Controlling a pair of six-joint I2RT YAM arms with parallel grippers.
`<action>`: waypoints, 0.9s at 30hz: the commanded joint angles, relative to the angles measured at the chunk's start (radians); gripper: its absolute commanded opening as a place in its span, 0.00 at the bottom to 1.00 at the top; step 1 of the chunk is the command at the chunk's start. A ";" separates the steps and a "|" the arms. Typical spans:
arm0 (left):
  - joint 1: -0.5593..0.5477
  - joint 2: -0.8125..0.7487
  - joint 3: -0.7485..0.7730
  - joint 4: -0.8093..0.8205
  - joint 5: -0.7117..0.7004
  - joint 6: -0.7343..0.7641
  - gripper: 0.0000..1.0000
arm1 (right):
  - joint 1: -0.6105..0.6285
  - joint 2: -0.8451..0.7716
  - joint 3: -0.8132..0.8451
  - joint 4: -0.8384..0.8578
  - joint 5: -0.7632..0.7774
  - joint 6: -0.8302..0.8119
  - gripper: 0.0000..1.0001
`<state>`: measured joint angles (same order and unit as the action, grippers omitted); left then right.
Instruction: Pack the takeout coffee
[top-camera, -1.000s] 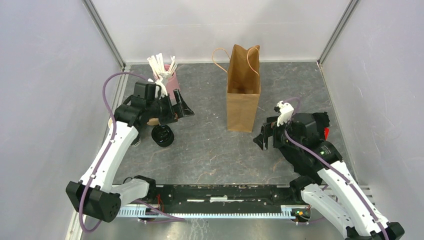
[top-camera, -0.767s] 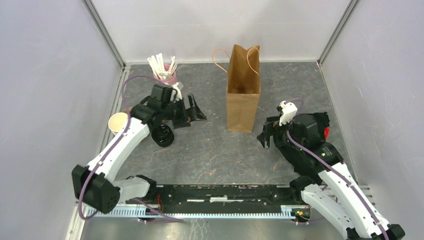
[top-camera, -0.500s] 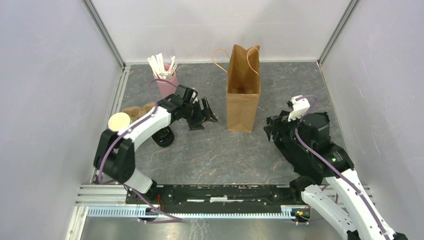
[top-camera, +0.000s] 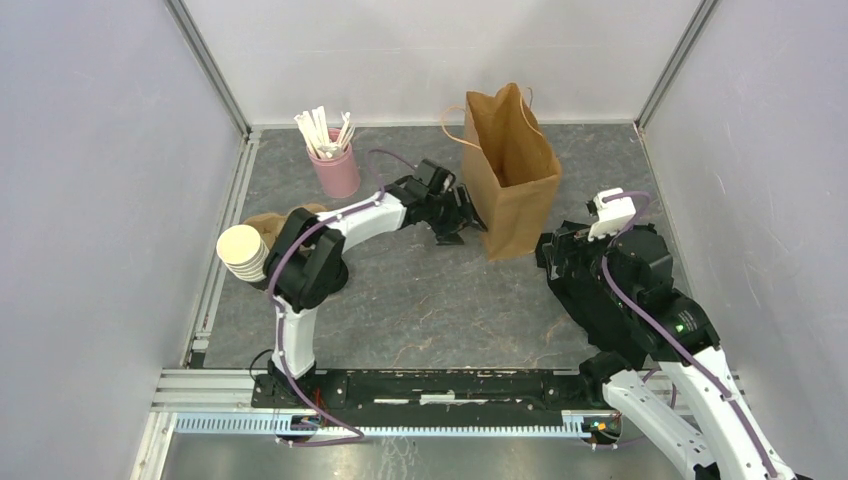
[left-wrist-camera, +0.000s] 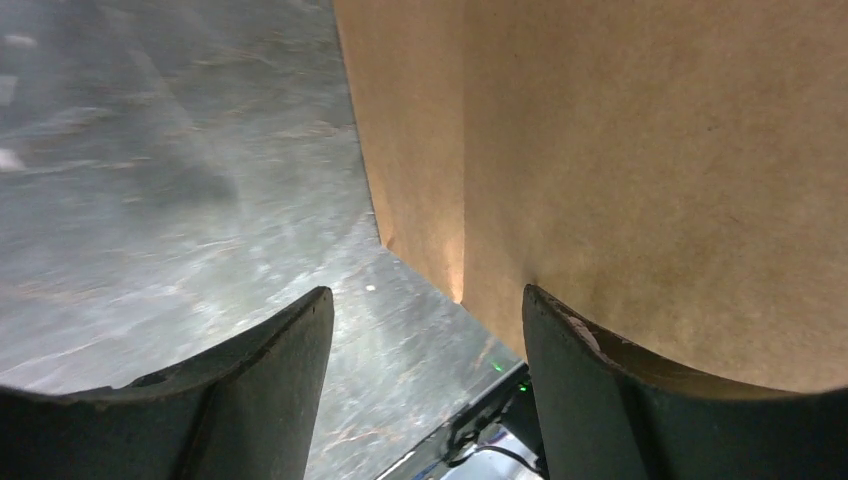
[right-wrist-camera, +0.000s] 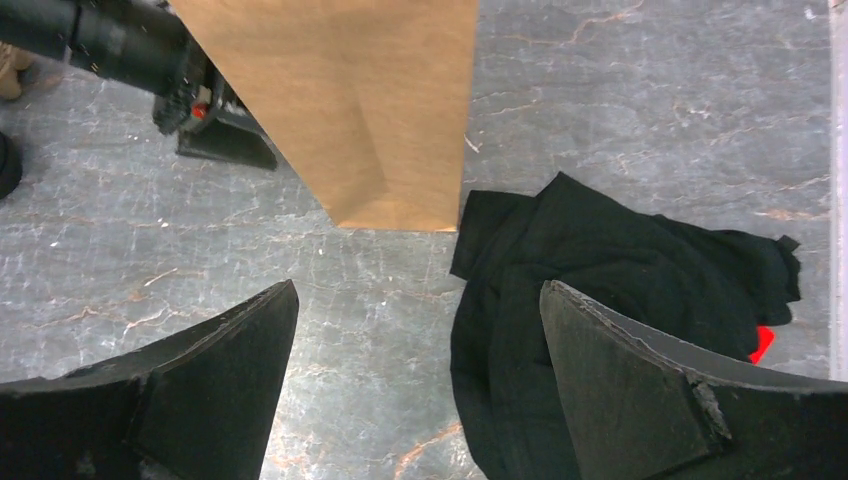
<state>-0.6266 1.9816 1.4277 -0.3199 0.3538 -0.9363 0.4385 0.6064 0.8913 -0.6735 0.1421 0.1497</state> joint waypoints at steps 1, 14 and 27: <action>-0.030 0.072 0.062 0.126 0.062 -0.130 0.75 | 0.002 0.003 0.052 0.031 0.056 -0.049 0.98; -0.005 -0.133 0.061 -0.146 -0.045 0.050 0.84 | 0.002 0.036 0.041 0.066 -0.001 -0.048 0.98; 0.225 -0.693 0.191 -0.893 -0.439 0.319 0.97 | 0.054 0.024 0.037 0.089 -0.059 -0.088 0.98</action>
<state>-0.5014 1.3785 1.5528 -0.9016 0.0891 -0.7334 0.4595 0.6472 0.9031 -0.6384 0.1154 0.0807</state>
